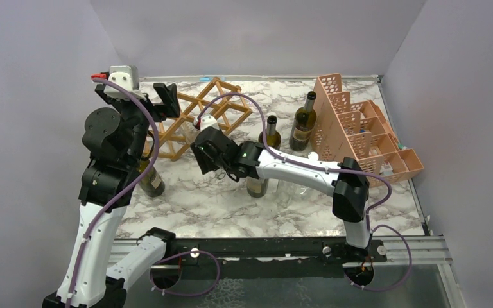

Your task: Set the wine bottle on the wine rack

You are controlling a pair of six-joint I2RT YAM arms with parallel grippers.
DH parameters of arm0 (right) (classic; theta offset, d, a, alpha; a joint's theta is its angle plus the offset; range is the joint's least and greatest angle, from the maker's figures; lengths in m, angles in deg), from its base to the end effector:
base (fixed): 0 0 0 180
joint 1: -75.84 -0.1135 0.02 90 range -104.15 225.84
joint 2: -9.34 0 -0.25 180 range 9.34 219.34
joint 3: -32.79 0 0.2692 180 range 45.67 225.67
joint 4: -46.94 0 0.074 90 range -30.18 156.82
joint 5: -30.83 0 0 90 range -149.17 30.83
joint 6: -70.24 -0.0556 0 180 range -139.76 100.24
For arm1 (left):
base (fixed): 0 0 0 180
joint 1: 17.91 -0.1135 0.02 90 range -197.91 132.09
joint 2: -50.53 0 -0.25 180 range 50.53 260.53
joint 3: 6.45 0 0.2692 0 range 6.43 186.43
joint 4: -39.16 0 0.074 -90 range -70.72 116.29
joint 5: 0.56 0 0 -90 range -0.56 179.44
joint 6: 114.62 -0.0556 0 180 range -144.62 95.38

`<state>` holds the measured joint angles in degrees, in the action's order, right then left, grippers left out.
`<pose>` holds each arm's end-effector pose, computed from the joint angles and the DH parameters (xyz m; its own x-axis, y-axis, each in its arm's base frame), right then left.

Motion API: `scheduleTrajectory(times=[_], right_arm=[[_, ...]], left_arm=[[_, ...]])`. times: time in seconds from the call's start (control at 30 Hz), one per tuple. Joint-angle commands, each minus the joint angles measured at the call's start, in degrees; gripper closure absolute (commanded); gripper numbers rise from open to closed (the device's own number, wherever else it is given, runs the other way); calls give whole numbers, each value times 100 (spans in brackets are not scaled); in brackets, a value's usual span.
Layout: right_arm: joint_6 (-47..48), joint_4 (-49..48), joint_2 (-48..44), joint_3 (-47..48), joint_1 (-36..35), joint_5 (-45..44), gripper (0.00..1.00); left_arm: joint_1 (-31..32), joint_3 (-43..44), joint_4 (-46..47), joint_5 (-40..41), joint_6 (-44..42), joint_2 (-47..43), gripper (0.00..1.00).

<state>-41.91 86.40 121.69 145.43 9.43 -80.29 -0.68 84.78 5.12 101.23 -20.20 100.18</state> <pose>0.2112 0.4336 0.2666 -0.5143 -0.2989 -0.8039 -0.5929 0.8011 0.0815 0.1818 -0.0445 0.4995 0.1175 -0.1154 -0.9863 0.1059 0.9890 -0.1031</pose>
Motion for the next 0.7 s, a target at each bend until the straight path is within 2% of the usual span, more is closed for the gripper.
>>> scheduleTrajectory(times=[0.0,0.33,0.67], right_arm=[[-28,-447,43,268,261,-474,99],[60,-580,82,385,375,-440,99],[362,-944,359,585,426,214,99]], left_arm=[[-1,194,-171,-214,144,83,1],[-1,218,-190,-354,249,288,1],[-1,234,-234,-389,224,332,1]])
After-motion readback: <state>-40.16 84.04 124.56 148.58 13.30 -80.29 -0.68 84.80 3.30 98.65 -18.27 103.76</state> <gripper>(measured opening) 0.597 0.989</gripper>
